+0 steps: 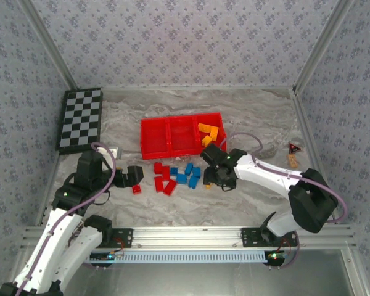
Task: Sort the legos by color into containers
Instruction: Pick up the lego from the center of the table.
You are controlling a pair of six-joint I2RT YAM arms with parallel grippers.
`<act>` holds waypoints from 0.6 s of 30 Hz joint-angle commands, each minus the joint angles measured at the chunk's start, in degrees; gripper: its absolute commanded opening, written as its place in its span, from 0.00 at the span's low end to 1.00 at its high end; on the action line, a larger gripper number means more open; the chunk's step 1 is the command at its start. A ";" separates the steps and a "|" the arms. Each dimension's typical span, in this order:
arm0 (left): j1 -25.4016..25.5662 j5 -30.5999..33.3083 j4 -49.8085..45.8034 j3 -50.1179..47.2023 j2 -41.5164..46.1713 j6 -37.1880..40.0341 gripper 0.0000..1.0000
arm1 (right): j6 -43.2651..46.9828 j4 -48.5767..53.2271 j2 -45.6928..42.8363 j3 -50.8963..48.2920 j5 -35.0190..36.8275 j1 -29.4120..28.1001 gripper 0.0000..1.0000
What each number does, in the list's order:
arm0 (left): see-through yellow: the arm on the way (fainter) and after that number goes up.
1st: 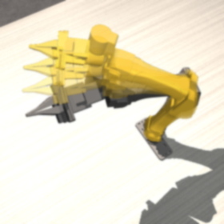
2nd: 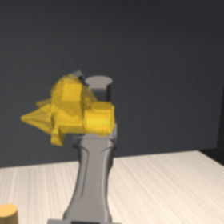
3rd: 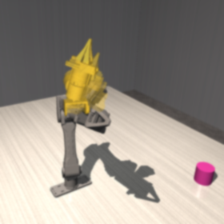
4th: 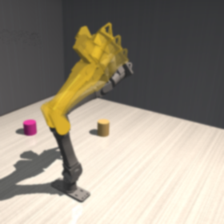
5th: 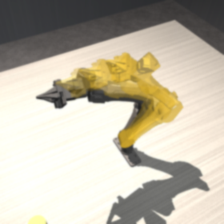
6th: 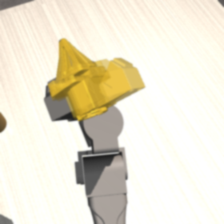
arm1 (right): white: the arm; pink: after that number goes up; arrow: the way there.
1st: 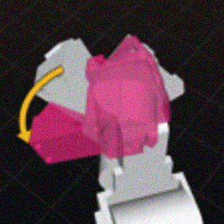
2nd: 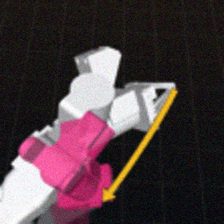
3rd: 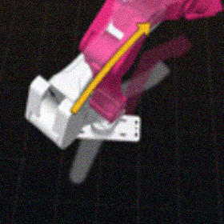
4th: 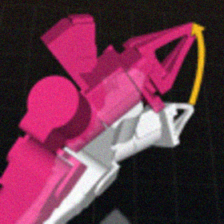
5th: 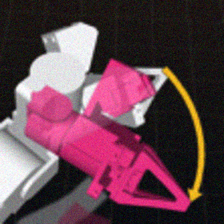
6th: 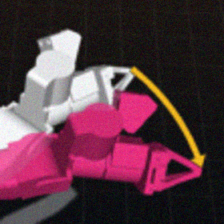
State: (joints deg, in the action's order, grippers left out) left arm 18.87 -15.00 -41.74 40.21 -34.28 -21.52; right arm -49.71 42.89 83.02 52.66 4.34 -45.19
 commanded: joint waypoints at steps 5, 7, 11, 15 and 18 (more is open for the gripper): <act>0.37 -0.02 1.21 -0.05 -0.26 0.32 1.00 | 3.61 -0.03 6.96 4.14 -2.93 -2.12 0.88; 0.37 -0.02 1.13 -0.10 -0.21 0.34 1.00 | 3.92 0.64 9.53 5.44 -2.35 -2.83 0.91; 0.37 -0.11 1.13 -0.04 -0.17 0.34 1.00 | 4.05 1.25 12.73 7.01 -1.40 -3.17 0.90; 0.38 -0.20 1.17 -0.04 -0.10 0.34 1.00 | 4.16 2.50 13.46 7.53 -0.54 -2.94 0.84; 0.37 -0.29 1.22 -0.04 -0.08 0.34 1.00 | 4.70 2.90 14.17 8.06 0.18 -2.80 0.79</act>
State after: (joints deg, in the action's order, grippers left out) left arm 18.87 -15.00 -41.74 40.21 -34.35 -21.52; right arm -45.65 43.11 95.94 59.20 2.74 -48.14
